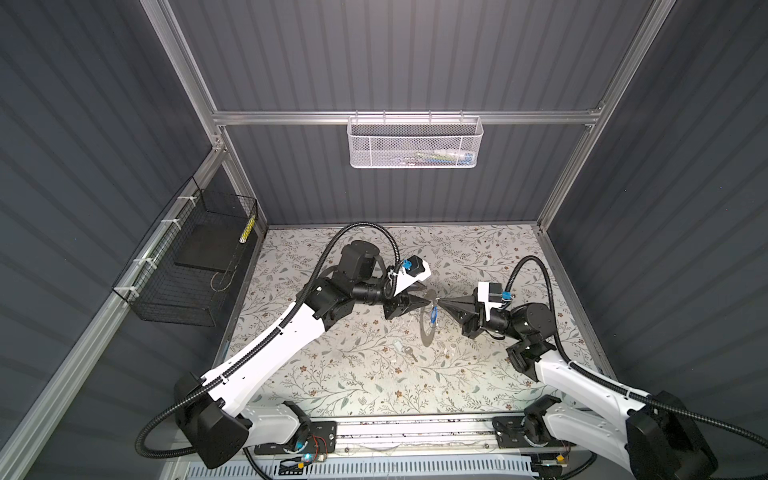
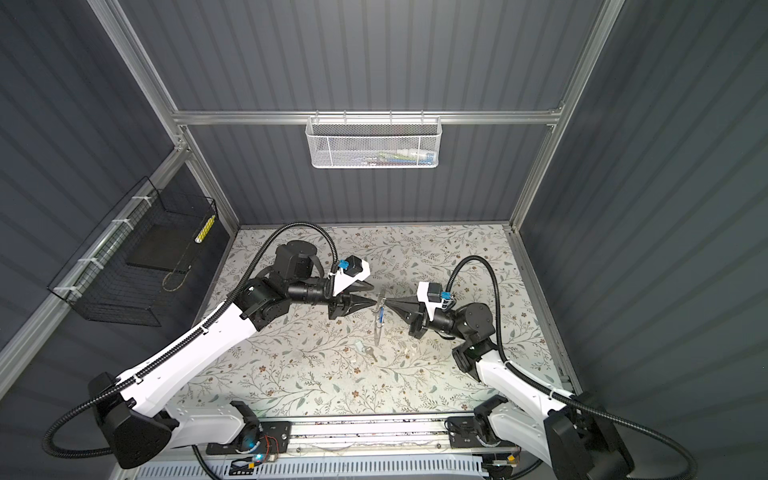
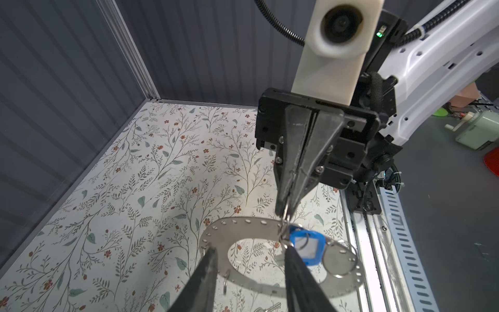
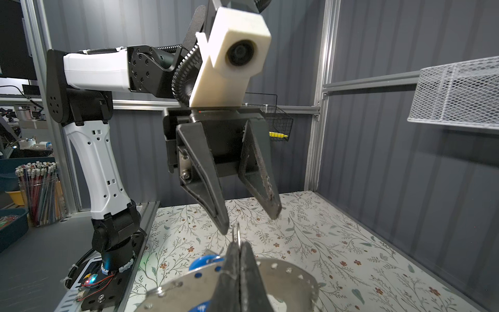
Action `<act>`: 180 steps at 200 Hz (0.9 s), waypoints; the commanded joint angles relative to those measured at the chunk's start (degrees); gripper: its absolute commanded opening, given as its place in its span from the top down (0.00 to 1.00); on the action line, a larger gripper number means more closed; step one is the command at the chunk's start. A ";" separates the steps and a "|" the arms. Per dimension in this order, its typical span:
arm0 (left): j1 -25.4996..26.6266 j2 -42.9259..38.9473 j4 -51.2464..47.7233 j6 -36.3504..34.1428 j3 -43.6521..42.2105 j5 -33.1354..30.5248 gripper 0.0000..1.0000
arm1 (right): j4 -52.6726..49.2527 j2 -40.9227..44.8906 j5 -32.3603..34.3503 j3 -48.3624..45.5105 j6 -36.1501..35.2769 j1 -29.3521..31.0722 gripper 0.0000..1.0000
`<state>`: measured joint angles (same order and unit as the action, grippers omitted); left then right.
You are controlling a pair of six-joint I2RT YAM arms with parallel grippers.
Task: Put the keys on the keyring
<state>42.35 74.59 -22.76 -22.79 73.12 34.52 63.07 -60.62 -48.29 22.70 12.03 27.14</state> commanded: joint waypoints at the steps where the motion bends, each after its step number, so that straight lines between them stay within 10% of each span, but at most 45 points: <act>1: 0.31 -0.61 1.21 -1.97 0.65 3.48 0.59 | 3.23 -0.28 -0.79 1.66 0.97 -0.15 1.00; 180: 1.07 3.28 1.91 -4.15 3.30 6.90 0.92 | 3.92 -1.34 -1.99 2.35 1.90 -0.15 1.00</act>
<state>43.09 77.60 -21.21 -26.00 74.22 40.18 64.12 -62.06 -49.54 23.33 13.52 27.07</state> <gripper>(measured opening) 0.132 0.049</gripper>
